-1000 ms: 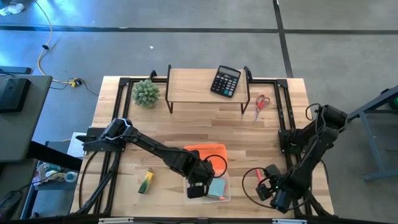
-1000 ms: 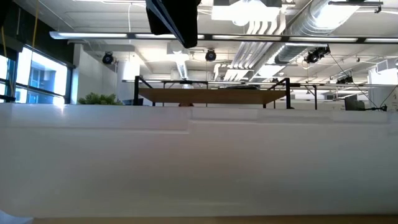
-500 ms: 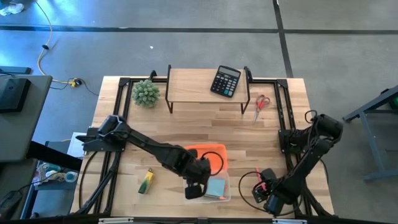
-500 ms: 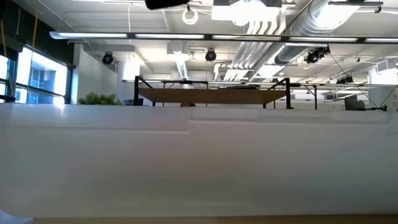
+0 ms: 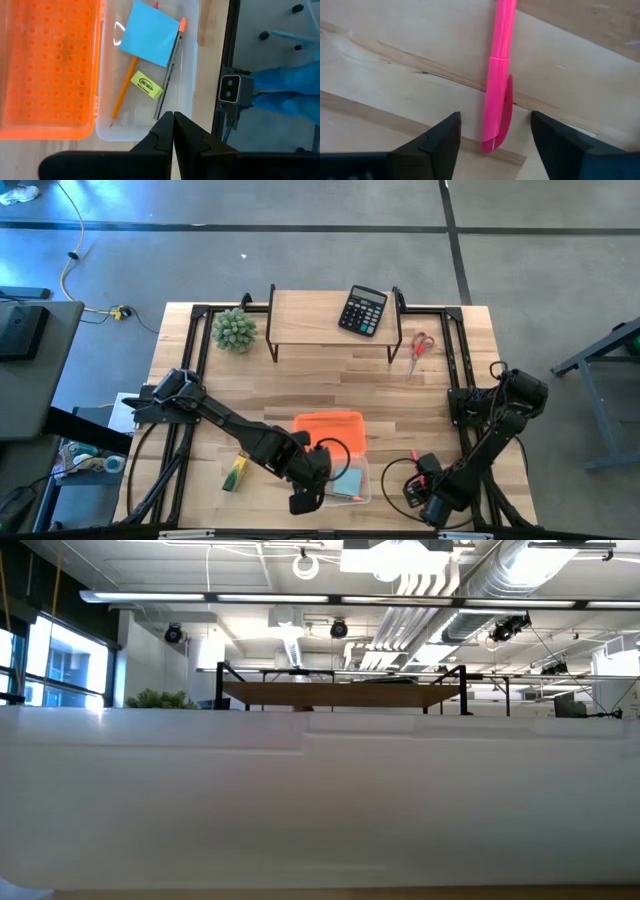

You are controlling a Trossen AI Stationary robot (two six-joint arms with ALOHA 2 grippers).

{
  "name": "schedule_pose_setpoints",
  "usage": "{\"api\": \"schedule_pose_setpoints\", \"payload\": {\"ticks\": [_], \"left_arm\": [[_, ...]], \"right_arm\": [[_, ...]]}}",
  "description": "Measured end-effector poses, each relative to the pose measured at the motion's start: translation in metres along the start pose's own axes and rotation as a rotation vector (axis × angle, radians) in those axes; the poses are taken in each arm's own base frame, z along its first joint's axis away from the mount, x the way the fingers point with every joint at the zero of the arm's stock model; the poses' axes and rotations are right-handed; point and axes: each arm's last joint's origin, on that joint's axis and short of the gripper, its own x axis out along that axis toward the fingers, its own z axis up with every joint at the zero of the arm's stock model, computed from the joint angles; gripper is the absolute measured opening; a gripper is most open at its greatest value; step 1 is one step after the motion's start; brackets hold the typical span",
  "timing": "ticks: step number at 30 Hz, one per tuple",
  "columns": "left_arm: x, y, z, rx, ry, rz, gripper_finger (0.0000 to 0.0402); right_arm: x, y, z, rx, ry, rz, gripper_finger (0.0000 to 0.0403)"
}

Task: Pack school essentials
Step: Put the pink pen into the orange supply box

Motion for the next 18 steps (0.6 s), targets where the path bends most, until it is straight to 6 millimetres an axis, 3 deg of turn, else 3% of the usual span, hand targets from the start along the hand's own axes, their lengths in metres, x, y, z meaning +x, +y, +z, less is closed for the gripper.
{"api": "schedule_pose_setpoints", "payload": {"ticks": [18], "left_arm": [[0.0, -0.002, -0.012, 0.1, 0.104, -0.014, 0.0]], "right_arm": [[0.001, 0.0, -0.001, 0.023, 0.011, -0.001, 0.0076]]}}
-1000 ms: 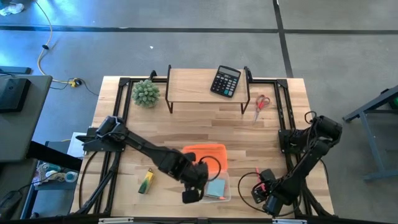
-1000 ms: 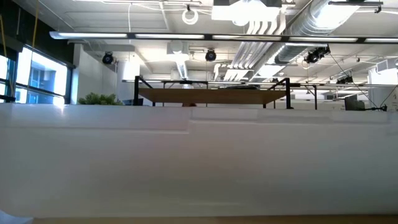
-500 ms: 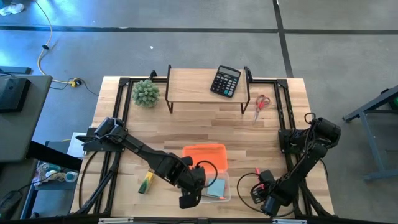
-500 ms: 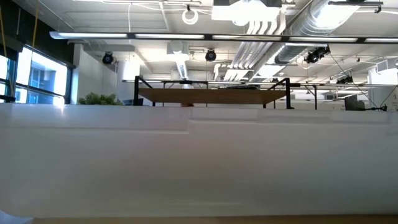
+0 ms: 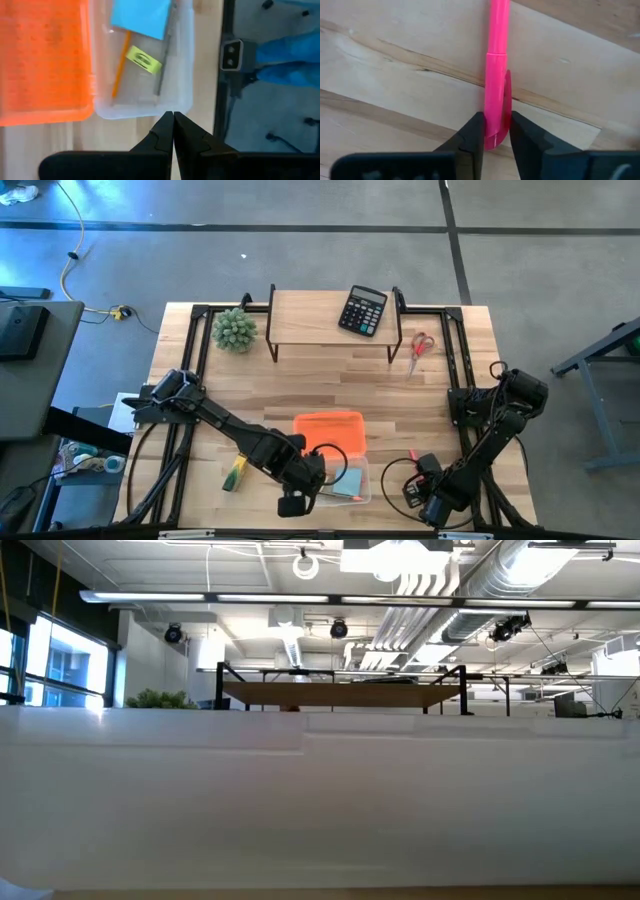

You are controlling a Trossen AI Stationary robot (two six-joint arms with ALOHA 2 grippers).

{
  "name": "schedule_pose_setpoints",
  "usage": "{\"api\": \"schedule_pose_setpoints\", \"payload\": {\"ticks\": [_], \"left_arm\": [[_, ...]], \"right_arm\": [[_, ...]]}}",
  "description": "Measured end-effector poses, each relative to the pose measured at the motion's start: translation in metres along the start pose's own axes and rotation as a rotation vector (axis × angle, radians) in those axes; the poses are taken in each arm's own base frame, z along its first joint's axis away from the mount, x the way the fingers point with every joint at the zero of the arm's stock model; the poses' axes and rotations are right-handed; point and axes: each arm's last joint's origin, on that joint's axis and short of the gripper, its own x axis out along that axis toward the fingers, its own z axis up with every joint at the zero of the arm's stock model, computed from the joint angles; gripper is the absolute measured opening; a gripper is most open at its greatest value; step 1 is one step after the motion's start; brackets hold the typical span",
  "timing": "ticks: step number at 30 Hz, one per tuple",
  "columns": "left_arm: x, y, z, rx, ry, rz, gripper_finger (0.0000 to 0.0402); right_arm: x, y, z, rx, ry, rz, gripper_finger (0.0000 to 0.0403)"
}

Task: Pack school essentials
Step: Put the pink pen into the orange supply box

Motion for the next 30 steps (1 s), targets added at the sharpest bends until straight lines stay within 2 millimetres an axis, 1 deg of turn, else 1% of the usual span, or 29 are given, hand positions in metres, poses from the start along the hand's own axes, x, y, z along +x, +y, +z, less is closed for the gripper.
{"api": "schedule_pose_setpoints", "payload": {"ticks": [4, 8, 13, 19, 24, 28, 30], "left_arm": [[0.01, -0.001, -0.005, 0.002, 0.042, -0.048, 0.0], [0.019, -0.005, -0.014, 0.005, 0.079, -0.049, 0.0], [0.019, -0.012, -0.019, 0.041, 0.112, -0.094, 0.0], [0.019, -0.015, -0.025, 0.052, 0.141, -0.089, 0.0], [0.007, -0.012, -0.029, 0.089, 0.152, -0.084, 0.0], [-0.009, -0.012, -0.032, 0.126, 0.133, -0.098, 0.0], [-0.013, -0.012, -0.037, 0.136, 0.117, -0.108, 0.0]], "right_arm": [[0.0, 0.0, 0.0, -0.002, 0.001, -0.002, 0.0056], [-0.001, 0.0, 0.0, -0.004, 0.002, 0.0, 0.0052], [-0.007, 0.005, -0.004, -0.025, -0.01, -0.003, 0.0054], [-0.024, 0.017, -0.012, -0.041, -0.011, 0.076, 0.0054], [-0.042, 0.031, -0.015, -0.082, -0.046, 0.159, 0.0054], [-0.059, 0.044, -0.009, -0.115, -0.098, 0.204, 0.0054], [-0.068, 0.05, -0.003, -0.125, -0.129, 0.216, 0.0055]]}}
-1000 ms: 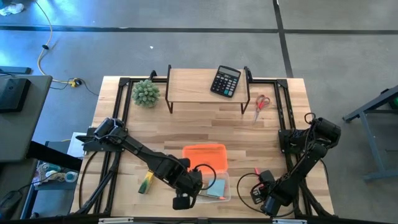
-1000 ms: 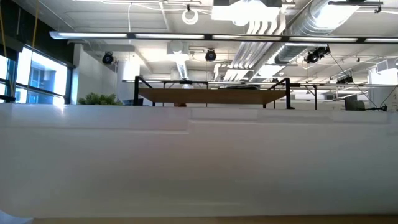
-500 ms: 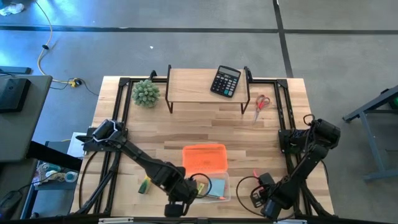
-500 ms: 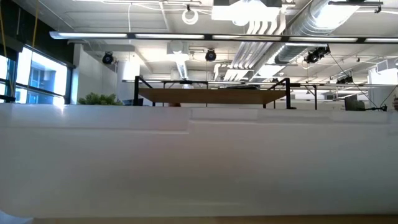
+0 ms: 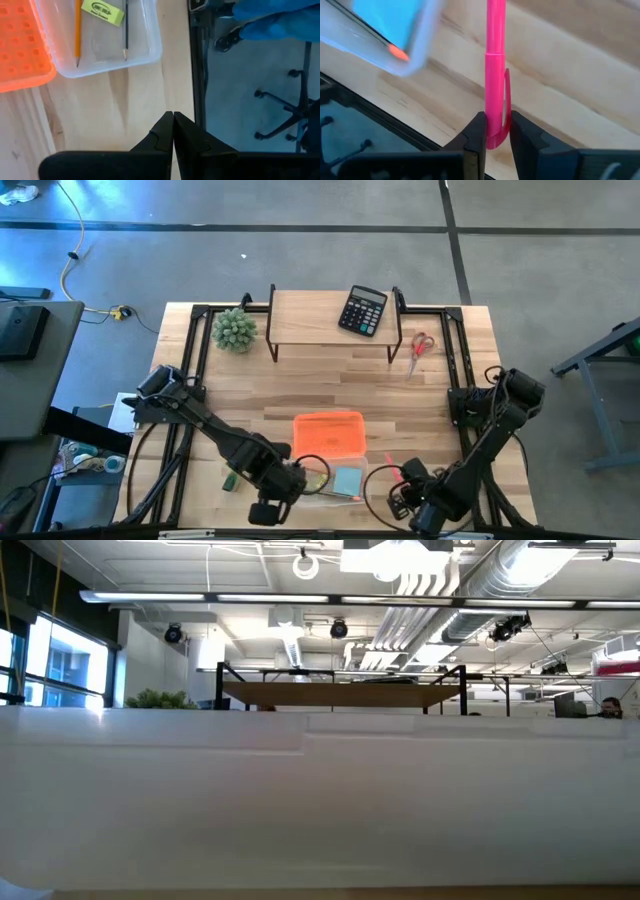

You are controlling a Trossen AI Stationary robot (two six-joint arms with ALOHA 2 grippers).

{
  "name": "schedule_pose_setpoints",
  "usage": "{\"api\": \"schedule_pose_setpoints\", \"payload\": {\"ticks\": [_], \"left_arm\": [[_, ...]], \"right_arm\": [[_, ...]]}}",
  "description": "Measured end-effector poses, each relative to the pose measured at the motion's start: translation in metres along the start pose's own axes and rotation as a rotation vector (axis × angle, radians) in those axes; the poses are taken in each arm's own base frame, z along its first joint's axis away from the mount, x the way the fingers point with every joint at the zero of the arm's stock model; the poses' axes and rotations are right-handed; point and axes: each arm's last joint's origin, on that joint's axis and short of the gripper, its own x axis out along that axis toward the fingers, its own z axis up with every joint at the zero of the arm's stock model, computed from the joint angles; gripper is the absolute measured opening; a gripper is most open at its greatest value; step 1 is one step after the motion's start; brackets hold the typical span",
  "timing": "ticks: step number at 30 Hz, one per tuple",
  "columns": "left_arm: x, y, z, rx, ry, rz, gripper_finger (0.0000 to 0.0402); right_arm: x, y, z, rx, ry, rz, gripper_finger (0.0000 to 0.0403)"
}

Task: Pack school essentials
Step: Put the pink pen into the orange supply box

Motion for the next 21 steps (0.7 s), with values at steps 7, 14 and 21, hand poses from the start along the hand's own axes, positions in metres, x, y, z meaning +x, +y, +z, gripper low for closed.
{"api": "schedule_pose_setpoints", "payload": {"ticks": [7, 14, 21], "left_arm": [[-0.007, 0.008, -0.026, -0.088, -0.08, -0.022, 0.0], [-0.03, 0.022, -0.058, -0.153, -0.213, 0.051, 0.0], [-0.041, 0.038, -0.095, -0.219, -0.309, 0.151, 0.0]], "right_arm": [[-0.023, 0.026, 0.027, -0.084, -0.061, 0.035, 0.0055], [-0.037, 0.051, 0.059, -0.239, -0.088, 0.099, 0.0055], [-0.043, 0.081, 0.094, -0.4, -0.108, 0.284, 0.0055]]}}
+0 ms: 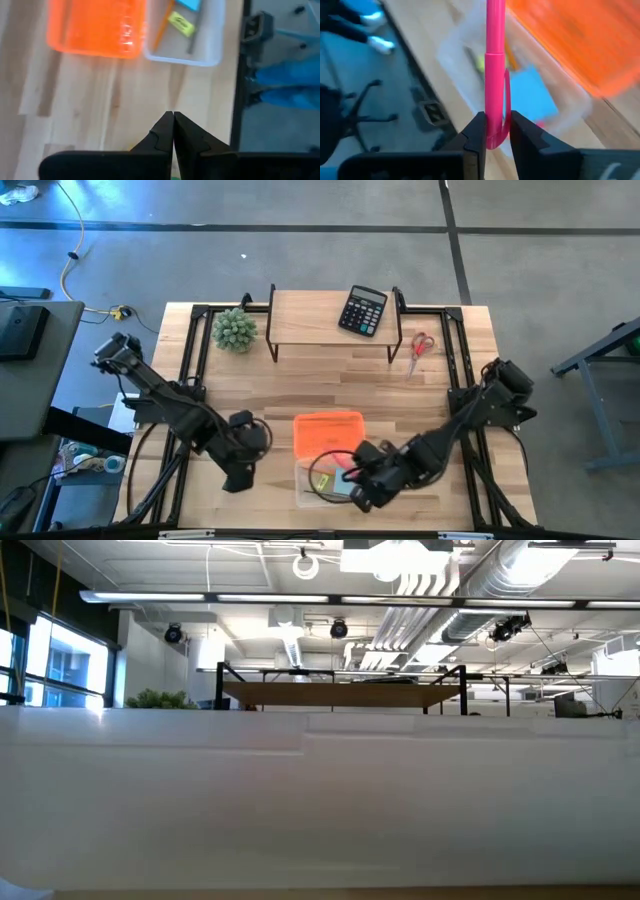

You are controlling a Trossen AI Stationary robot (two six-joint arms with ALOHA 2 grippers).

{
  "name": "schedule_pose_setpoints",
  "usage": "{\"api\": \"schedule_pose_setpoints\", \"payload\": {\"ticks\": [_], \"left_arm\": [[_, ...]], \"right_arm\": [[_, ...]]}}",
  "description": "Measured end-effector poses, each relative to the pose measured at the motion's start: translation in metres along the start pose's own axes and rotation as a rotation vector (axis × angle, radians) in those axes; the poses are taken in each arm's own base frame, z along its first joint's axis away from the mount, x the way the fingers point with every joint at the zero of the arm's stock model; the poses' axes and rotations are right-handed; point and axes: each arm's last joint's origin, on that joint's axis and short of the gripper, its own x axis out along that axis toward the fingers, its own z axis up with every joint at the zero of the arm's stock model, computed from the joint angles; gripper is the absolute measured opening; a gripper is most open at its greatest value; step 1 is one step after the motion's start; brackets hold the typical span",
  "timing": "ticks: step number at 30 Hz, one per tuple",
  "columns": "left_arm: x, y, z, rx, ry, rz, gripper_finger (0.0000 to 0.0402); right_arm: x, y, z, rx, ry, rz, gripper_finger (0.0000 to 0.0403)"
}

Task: Pack school essentials
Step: Put the pink pen into the orange supply box, then put the red scissors into the orange supply box

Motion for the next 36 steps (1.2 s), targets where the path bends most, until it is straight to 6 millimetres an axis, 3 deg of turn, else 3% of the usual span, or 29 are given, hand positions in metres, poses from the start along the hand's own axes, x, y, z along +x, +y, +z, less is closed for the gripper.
{"api": "schedule_pose_setpoints", "payload": {"ticks": [5, 9, 18, 25, 30, 36], "left_arm": [[0.0, 0.017, -0.019, -0.065, -0.053, 0.017, 0.0], [0.004, 0.027, -0.029, -0.116, -0.089, -0.009, 0.0], [0.011, 0.03, -0.033, -0.184, -0.123, -0.047, 0.0], [0.011, 0.029, -0.032, -0.187, -0.129, -0.057, 0.0], [0.011, 0.029, -0.032, -0.186, -0.117, -0.069, 0.0], [0.011, 0.029, -0.032, -0.186, -0.122, -0.063, 0.0001]], "right_arm": [[0.007, 0.002, 0.026, -0.084, -0.029, 0.086, 0.0055], [0.017, -0.001, 0.033, -0.138, 0.009, 0.083, 0.0055], [0.058, 0.0, 0.02, -0.298, 0.159, 0.081, 0.0055], [0.085, -0.006, 0.01, -0.31, 0.262, 0.03, 0.0057], [0.091, -0.008, 0.005, -0.323, 0.294, 0.008, 0.0088], [0.088, -0.01, 0.005, -0.313, 0.292, -0.015, 0.0165]]}}
